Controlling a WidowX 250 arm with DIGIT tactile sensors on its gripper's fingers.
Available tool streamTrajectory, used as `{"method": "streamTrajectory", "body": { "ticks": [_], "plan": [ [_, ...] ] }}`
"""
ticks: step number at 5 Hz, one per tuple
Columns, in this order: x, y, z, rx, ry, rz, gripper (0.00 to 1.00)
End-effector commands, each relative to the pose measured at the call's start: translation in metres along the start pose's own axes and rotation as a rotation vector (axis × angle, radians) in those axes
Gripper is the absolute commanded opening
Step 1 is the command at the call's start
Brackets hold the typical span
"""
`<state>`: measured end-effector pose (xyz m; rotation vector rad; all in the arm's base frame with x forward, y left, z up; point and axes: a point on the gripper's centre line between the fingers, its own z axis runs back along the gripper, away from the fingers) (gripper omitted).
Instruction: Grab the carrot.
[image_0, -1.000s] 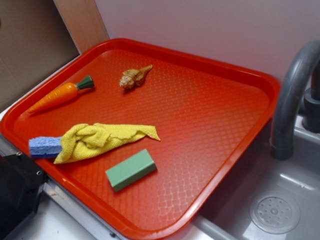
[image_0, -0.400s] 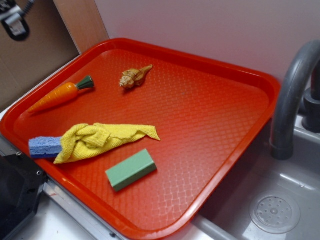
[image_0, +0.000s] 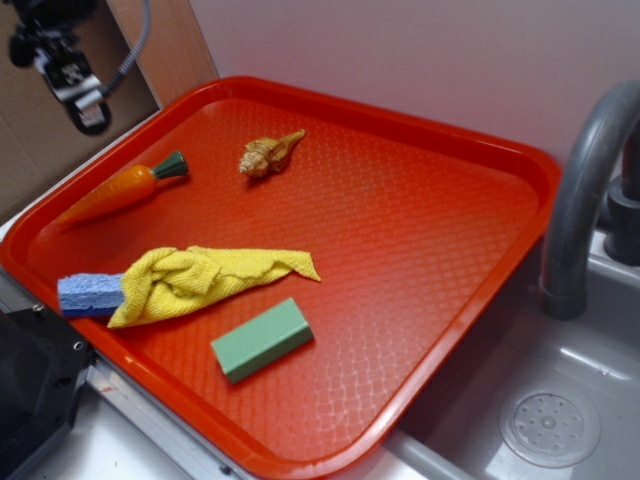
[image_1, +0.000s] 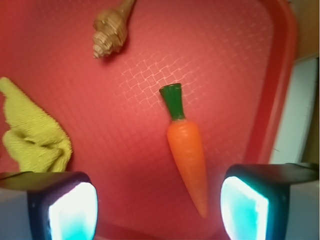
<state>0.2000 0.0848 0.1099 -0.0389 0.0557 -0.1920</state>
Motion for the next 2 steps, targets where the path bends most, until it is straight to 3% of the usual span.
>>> {"method": "streamTrajectory", "body": {
  "ticks": [1, 2],
  "plan": [
    [0.011, 0.016, -0.049, 0.059, 0.094, -0.022, 1.00],
    [0.013, 0.027, -0.065, 0.059, 0.115, -0.027, 1.00]
  ]
}}
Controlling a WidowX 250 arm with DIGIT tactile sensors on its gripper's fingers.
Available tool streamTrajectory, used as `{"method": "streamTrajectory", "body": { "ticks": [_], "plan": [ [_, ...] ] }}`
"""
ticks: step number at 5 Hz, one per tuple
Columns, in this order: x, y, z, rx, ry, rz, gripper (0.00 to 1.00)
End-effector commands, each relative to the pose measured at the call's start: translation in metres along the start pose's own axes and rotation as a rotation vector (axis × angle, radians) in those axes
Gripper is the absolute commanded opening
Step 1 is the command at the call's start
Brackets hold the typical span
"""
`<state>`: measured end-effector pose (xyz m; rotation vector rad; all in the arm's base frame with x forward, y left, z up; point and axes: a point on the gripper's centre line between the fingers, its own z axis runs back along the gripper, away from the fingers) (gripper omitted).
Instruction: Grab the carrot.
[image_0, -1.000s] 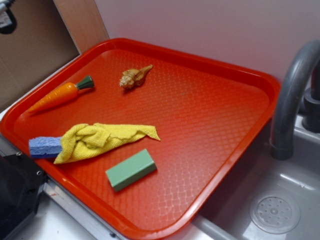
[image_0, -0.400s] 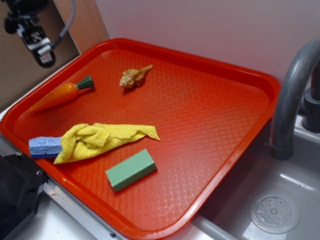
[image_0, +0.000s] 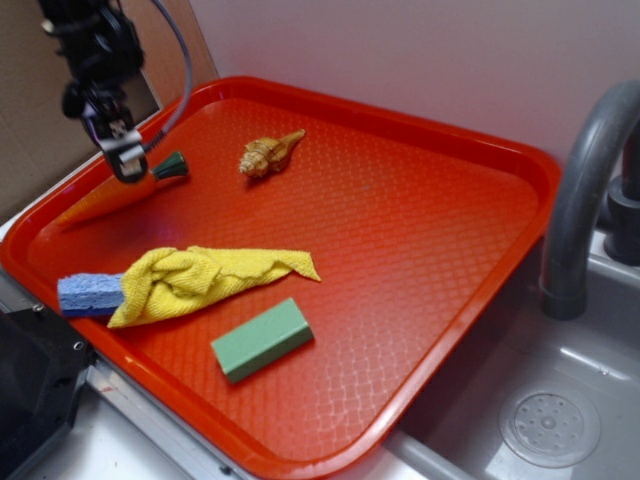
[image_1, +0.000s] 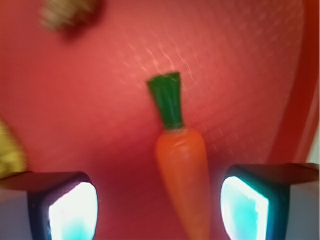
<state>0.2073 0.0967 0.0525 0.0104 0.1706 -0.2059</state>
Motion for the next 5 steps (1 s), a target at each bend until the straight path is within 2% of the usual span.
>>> {"method": "streamTrajectory", "body": {
  "ticks": [1, 2, 3, 4, 5],
  "plan": [
    [0.010, 0.012, -0.027, 0.007, 0.033, -0.049, 1.00],
    [0.012, 0.003, -0.033, 0.001, 0.046, -0.113, 1.00],
    [0.010, -0.001, -0.030, 0.011, 0.043, -0.125, 0.00],
    [0.007, -0.007, -0.010, -0.024, 0.089, -0.096, 0.00],
    [0.009, -0.012, 0.031, -0.055, 0.122, 0.078, 0.00]
  ]
}}
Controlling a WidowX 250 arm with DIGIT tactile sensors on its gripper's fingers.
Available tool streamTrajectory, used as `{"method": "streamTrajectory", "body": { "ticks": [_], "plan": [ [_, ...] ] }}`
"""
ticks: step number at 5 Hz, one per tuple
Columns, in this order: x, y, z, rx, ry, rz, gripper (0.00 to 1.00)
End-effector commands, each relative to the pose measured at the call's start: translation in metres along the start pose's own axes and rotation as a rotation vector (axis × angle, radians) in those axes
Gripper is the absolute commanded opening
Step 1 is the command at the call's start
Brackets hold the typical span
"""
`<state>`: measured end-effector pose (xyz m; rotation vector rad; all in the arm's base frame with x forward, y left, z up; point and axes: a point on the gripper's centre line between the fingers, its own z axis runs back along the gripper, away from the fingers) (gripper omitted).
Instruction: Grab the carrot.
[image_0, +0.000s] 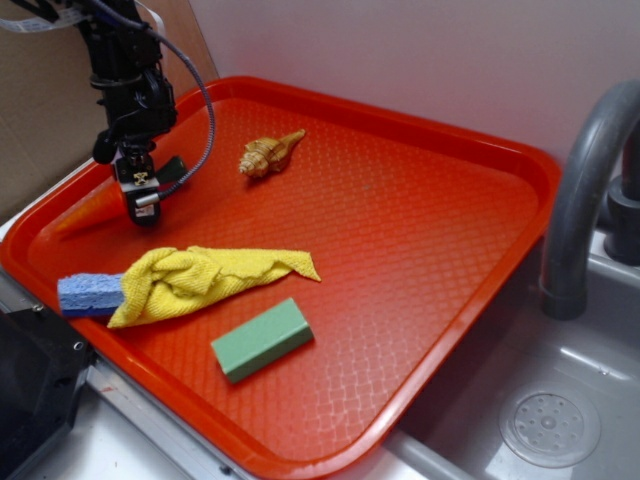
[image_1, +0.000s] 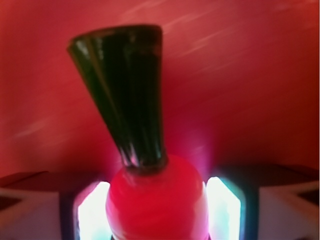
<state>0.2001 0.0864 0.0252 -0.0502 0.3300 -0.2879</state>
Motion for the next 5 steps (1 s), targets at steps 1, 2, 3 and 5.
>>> {"method": "streamTrajectory", "body": {
  "ticks": [1, 2, 3, 5],
  "plan": [
    [-0.002, -0.029, 0.105, 0.064, -0.050, 0.321, 0.00],
    [-0.009, -0.058, 0.140, 0.022, -0.092, 0.368, 0.00],
    [-0.016, -0.078, 0.163, -0.045, -0.131, 0.371, 0.00],
    [-0.022, -0.084, 0.172, -0.085, -0.220, 0.306, 0.00]
  ]
}}
